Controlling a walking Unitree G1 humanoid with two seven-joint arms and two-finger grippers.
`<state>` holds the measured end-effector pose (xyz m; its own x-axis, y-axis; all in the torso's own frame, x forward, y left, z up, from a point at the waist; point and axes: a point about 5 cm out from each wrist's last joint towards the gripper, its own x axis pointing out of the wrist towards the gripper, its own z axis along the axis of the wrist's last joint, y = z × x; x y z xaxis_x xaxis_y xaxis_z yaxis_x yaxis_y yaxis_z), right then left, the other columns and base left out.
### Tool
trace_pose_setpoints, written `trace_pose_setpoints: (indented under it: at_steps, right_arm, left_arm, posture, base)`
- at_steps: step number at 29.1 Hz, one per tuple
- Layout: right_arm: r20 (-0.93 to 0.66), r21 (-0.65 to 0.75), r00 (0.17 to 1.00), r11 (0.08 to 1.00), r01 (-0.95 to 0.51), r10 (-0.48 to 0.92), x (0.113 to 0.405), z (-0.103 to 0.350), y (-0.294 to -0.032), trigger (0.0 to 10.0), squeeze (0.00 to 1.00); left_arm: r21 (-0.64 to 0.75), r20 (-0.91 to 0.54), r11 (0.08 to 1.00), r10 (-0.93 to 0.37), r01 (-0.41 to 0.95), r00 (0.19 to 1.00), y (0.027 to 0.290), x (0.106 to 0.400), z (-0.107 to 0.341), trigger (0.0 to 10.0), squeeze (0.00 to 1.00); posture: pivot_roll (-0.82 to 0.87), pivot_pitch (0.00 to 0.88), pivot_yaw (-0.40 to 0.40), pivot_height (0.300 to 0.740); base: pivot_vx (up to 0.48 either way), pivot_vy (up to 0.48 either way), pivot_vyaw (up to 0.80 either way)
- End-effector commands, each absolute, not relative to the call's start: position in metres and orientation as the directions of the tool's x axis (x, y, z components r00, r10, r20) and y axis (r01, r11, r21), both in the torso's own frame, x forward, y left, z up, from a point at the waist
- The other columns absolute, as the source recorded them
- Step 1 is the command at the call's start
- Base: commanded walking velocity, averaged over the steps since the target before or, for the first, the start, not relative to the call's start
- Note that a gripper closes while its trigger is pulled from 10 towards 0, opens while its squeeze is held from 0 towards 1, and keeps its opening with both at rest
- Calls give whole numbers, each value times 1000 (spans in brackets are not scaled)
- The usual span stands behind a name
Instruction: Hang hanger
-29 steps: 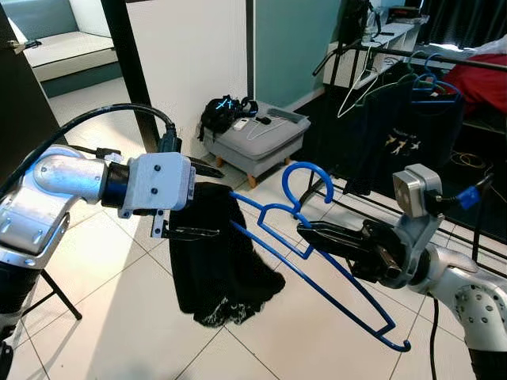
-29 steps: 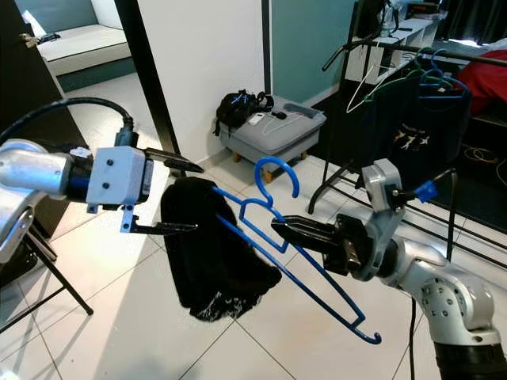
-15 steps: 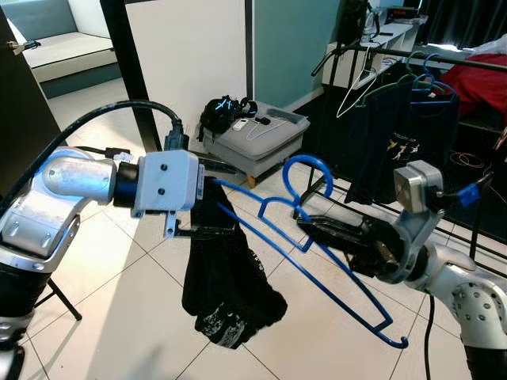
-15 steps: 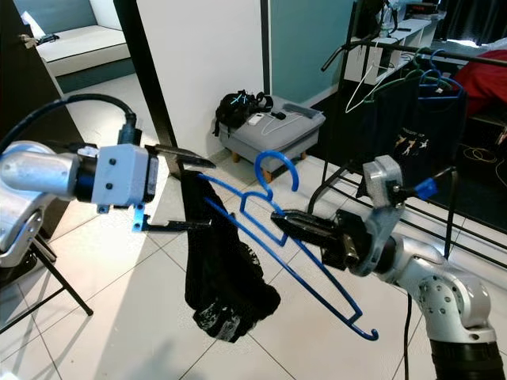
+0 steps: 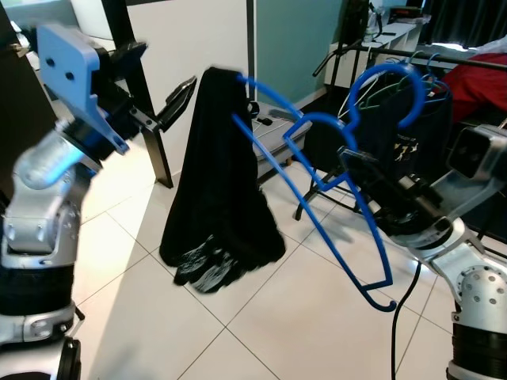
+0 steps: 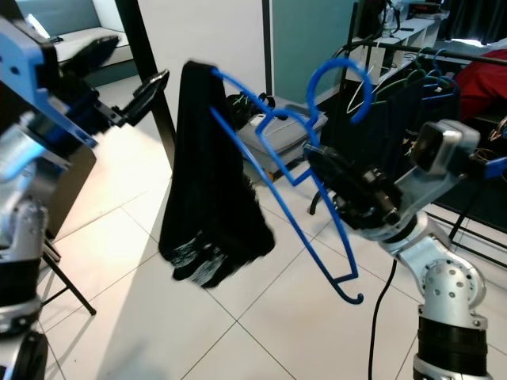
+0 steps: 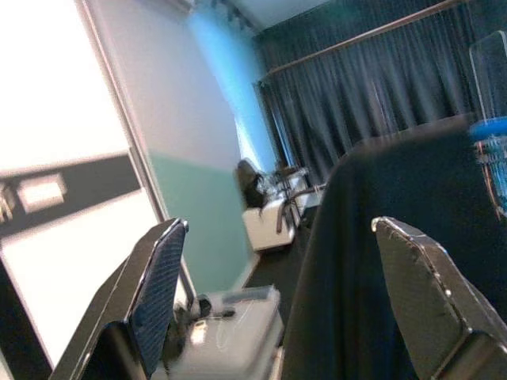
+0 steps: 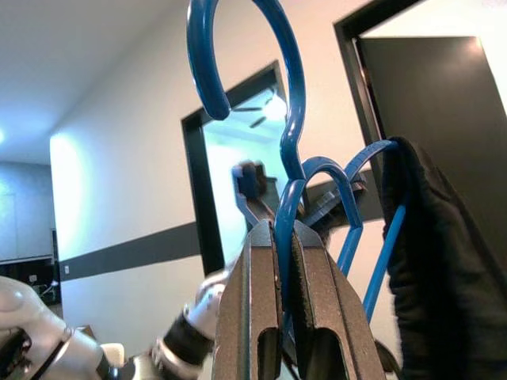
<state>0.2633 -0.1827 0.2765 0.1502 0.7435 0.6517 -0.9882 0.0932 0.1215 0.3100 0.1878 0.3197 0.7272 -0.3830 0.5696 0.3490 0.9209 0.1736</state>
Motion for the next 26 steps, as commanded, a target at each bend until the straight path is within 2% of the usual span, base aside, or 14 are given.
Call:
trace_pose_setpoints:
  at_steps: [1,4,6,7,9,20,26]
  right_arm:
    - [690,71,109,82,-994,716,262,285,-184,10000,0]
    - [690,71,108,82,-994,715,262,286,-184,10000,0]
    - [689,76,112,82,-994,716,263,286,-184,10000,0]
    - [689,76,112,82,-994,716,263,286,-184,10000,0]
    - [684,81,116,83,-993,720,262,285,-184,10000,0]
    - [671,88,119,81,-993,732,262,284,-185,10000,0]
    - [668,83,113,78,-993,735,261,286,-186,10000,0]
  left_arm:
    - [98,528,921,-370,378,764,181,309,308,10000,0]
    - [42,474,901,-399,433,785,166,307,297,10000,0]
    - [-117,387,850,-438,514,812,136,300,278,10000,0]
    - [-117,387,850,-438,514,812,136,300,278,10000,0]
    - [-233,341,805,-458,546,821,118,293,267,10000,0]
    - [-296,252,812,-442,503,861,105,287,252,10000,0]
    - [-204,191,884,-385,420,903,111,286,250,10000,0]
  posture:
    - [-27,0,44,740]
    - [-21,0,43,740]
    - [-15,0,42,740]
    - [-15,0,42,740]
    - [-15,0,42,740]
    - [-14,0,39,740]
    - [-21,0,40,740]
  base:
    - [0,0,0]
    - [0,0,0]
    - [0,0,0]
    - [0,0,0]
    - [0,0,0]
    - [0,0,0]
    - [0,0,0]
